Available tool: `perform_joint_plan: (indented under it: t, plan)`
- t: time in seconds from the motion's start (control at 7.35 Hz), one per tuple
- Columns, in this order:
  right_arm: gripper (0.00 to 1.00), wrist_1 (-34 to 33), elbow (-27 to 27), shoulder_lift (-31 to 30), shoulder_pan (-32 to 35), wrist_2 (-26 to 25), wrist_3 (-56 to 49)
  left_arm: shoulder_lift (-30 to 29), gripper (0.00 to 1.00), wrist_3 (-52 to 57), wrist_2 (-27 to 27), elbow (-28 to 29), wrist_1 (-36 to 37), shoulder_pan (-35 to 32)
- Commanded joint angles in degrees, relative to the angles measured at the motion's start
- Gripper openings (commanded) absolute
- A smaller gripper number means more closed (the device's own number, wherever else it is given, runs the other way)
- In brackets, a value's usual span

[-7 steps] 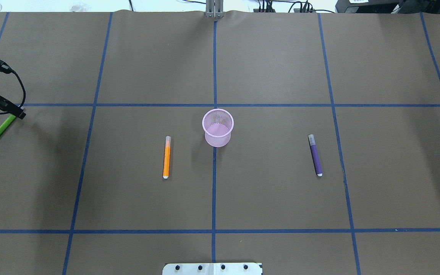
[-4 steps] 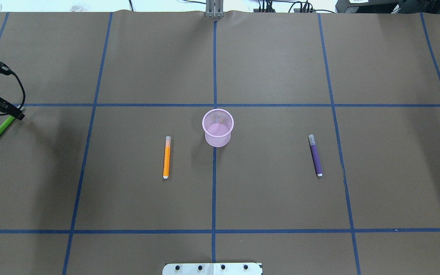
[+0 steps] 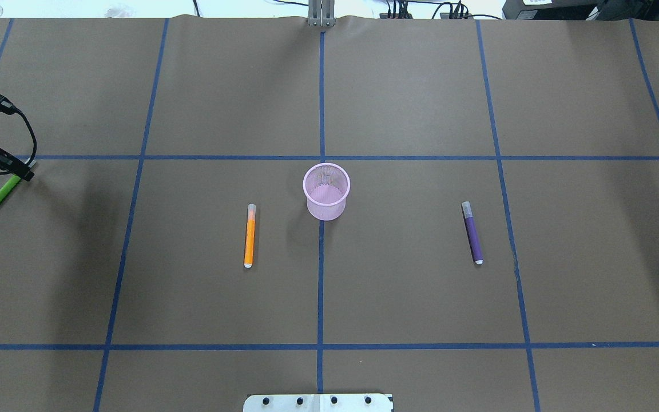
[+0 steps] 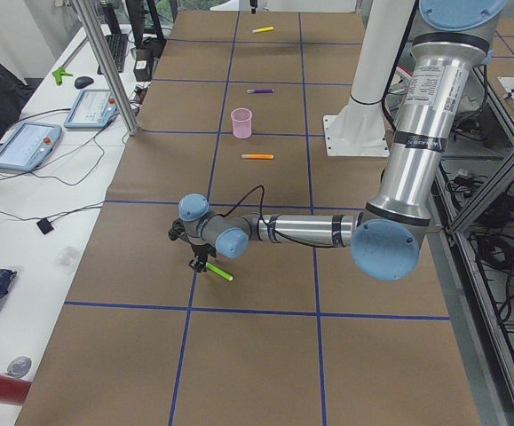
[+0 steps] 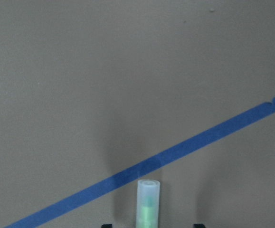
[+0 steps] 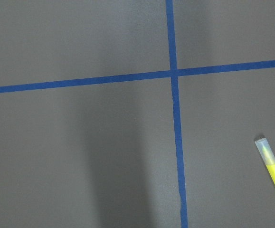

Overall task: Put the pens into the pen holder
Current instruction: 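Lower the left gripper onto the green marker and close on it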

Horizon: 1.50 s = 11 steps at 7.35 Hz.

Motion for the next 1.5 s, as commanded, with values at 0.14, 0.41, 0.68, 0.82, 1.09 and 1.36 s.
perform_joint_plan:
  t: [0.14, 0.41, 0.68, 0.82, 1.09, 1.36]
  plan:
    - [1.00, 0.0, -0.5, 0.4, -0.1, 0.0, 0.1, 0.2, 0.64, 0.0, 0.1, 0.0, -0.1, 0.4]
    - [1.00, 0.0, -0.5, 0.4, -0.1, 0.0, 0.2, 0.2, 0.64, 0.1, 0.1, 0.5, -0.2, 0.4]
    - [1.00, 0.0, -0.5, 0.4, -0.2, 0.0, 0.3, 0.2, 0.64, 0.1, 0.1, 0.8, -0.3, 0.5]
    - [1.00, 0.0, -0.5, 0.4, -0.1, 0.0, 0.3, 0.2, 0.59, 0.1, 0.0, 0.8, -0.5, 0.5]
    - [1.00, 0.0, -0.5, 0.4, -0.1, 0.0, 0.4, 0.5, 0.26, 0.1, 0.0, 0.8, -0.5, 0.5]
    - [1.00, 0.0, -0.5, 0.4, -0.1, 0.1, 0.2, 0.6, 0.00, -0.4, 0.0, 0.6, -0.4, 0.4]
